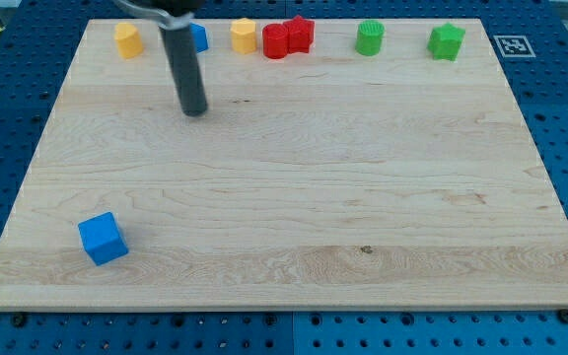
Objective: Move blue cube diagonally upwards
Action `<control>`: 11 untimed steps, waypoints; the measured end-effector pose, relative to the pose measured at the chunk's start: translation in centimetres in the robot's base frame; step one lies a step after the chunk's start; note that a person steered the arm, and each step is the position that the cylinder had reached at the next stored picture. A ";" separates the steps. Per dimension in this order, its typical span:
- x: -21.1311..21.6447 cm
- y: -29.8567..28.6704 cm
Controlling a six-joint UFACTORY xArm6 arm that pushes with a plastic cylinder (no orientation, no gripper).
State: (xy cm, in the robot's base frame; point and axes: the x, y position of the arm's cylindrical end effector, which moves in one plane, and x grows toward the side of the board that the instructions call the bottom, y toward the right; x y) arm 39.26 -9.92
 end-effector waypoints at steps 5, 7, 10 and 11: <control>22.5 2.0; 22.5 -11.9; 14.0 -2.7; 14.7 -1.8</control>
State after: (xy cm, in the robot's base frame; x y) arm 53.95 -11.68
